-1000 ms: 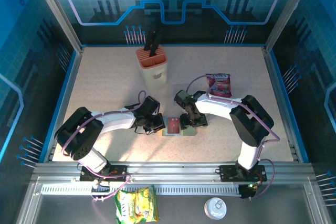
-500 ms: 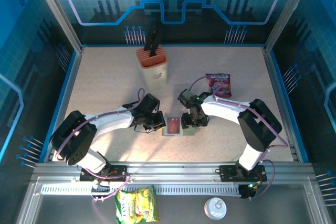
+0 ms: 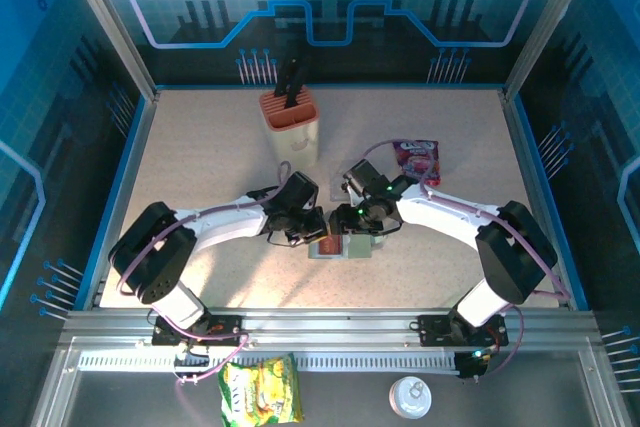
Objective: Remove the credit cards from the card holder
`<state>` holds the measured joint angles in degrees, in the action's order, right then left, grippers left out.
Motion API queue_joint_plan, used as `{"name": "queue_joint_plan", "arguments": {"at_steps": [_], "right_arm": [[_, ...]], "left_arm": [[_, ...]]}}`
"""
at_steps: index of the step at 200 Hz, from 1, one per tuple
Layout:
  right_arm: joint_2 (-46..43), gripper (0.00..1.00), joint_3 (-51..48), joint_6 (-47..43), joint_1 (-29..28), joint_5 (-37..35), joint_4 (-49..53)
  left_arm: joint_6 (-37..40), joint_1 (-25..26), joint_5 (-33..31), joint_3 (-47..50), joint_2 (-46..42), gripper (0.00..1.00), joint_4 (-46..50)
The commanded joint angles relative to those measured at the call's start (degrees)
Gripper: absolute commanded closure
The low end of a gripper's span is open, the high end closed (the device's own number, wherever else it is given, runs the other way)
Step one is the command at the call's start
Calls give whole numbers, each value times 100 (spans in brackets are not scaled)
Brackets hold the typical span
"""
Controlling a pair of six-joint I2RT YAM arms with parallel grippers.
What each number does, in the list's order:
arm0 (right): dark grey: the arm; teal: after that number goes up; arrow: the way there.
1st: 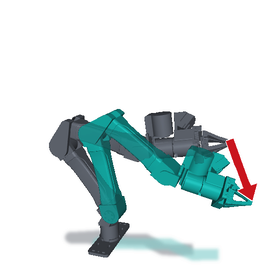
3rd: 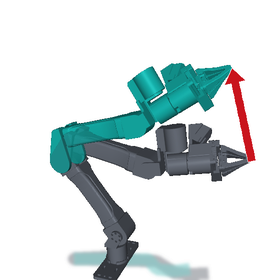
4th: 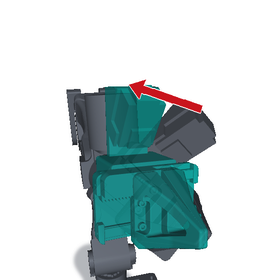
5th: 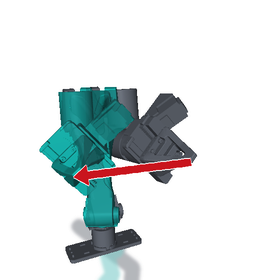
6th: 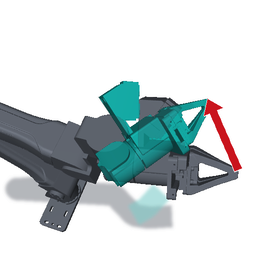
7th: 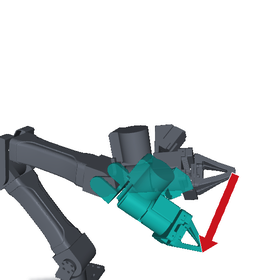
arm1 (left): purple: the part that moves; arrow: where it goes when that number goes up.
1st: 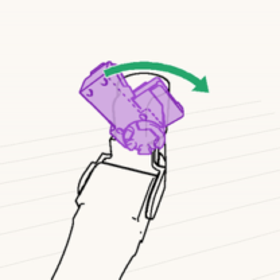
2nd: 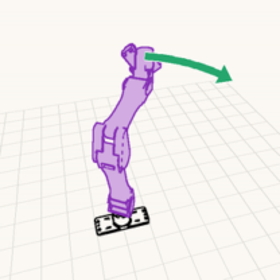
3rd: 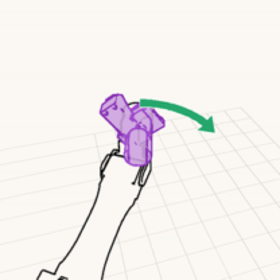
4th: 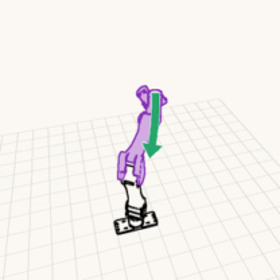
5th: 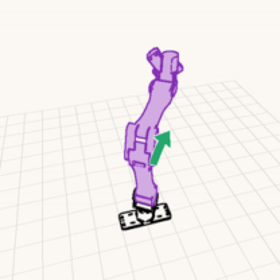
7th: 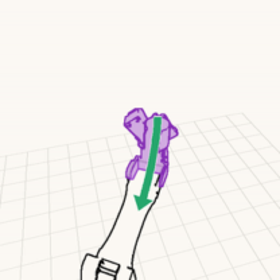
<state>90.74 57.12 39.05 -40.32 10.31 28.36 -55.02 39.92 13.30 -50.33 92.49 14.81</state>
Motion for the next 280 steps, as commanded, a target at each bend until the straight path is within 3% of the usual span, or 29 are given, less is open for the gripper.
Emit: {"name": "queue_joint_plan", "arguments": {"at_steps": [1, 30, 55, 280], "right_arm": [[77, 50, -109, 68, 73, 461, -460], [235, 65, -210, 111, 106, 545, -618], [343, 70, -351, 185, 147, 733, -863], [682, 77, -641, 323, 296, 709, -1135]], "left_arm": [[202, 25, -67, -128, 117, 100, 210], [202, 26, -234, -79, 136, 100, 316], [171, 21, -244, 25, 145, 100, 266], [175, 16, -342, 181, 252, 100, 336]]}}
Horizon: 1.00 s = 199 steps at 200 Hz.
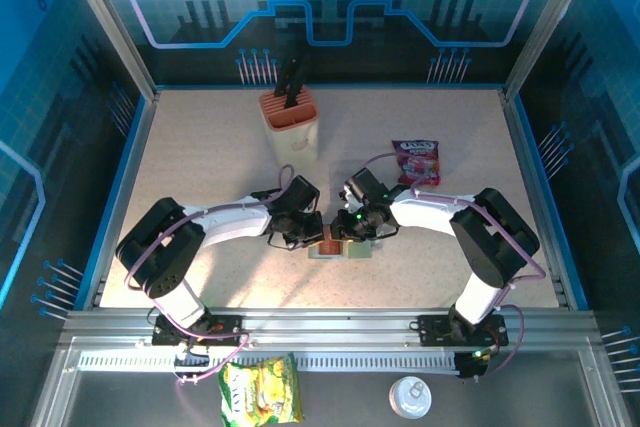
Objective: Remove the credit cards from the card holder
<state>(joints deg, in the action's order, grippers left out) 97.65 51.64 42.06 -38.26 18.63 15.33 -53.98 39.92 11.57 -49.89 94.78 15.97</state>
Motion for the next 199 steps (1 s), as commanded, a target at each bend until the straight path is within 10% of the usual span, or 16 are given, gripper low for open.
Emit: {"name": "queue_joint_plan", "arguments": {"at_steps": [1, 199], "right_arm": [[-13, 77, -92, 21, 91, -124, 170], [-454, 74, -330, 96, 170, 139, -15]], "left_arm": [[66, 20, -167, 133, 23, 100, 222], [22, 15, -127, -40, -294, 100, 198]]}}
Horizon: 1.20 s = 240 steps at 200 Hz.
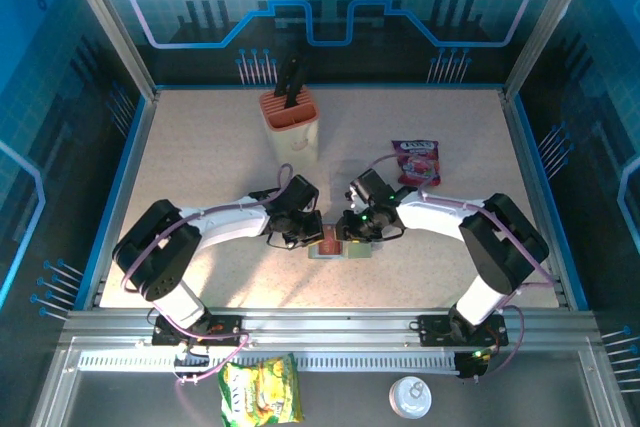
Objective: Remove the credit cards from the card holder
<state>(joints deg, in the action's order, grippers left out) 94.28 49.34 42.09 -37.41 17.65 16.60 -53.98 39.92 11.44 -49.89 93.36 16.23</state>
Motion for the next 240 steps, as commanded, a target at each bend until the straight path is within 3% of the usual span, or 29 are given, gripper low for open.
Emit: {"name": "queue_joint_plan", "arguments": {"at_steps": [1, 166, 240], "right_arm": [[-114, 74, -100, 96, 85, 238, -145], [214, 73, -432, 483, 288, 984, -1104], [193, 74, -416, 321, 287, 577, -670]], "left_arm": [[20, 11, -119, -44, -152, 100, 180], [89, 14, -248, 76, 158, 100, 345], [80, 11, -265, 75, 169, 100, 398]]}}
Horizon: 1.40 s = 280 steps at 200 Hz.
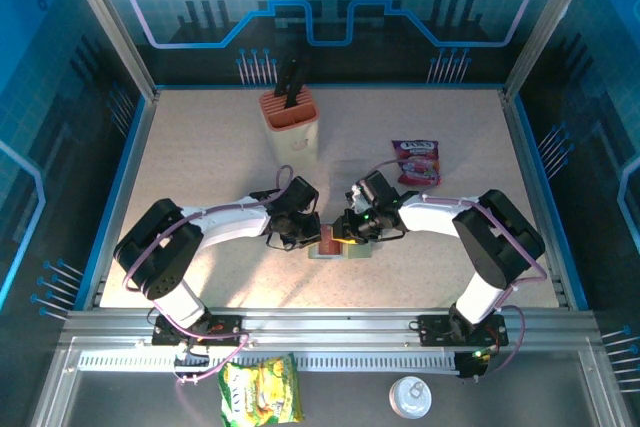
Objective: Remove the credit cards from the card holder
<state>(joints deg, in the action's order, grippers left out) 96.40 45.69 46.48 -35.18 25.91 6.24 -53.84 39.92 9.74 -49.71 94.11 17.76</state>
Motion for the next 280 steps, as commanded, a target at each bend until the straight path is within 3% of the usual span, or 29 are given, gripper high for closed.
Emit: {"name": "queue_joint_plan", "arguments": {"at_steps": [1, 115, 200, 280], "right_arm": [[-22, 74, -43, -120, 64, -256, 376], [-460, 74, 52, -245, 64, -357, 654], [-328, 74, 36, -156, 75, -133, 413], [-245, 74, 72, -135, 73, -88, 359]], "left_arm": [[72, 9, -95, 58, 93, 100, 241], [93, -5, -228, -74, -259, 100, 465], [-60, -2, 434, -4, -90, 100, -325], [59, -6, 157, -37, 53, 100, 95]]}}
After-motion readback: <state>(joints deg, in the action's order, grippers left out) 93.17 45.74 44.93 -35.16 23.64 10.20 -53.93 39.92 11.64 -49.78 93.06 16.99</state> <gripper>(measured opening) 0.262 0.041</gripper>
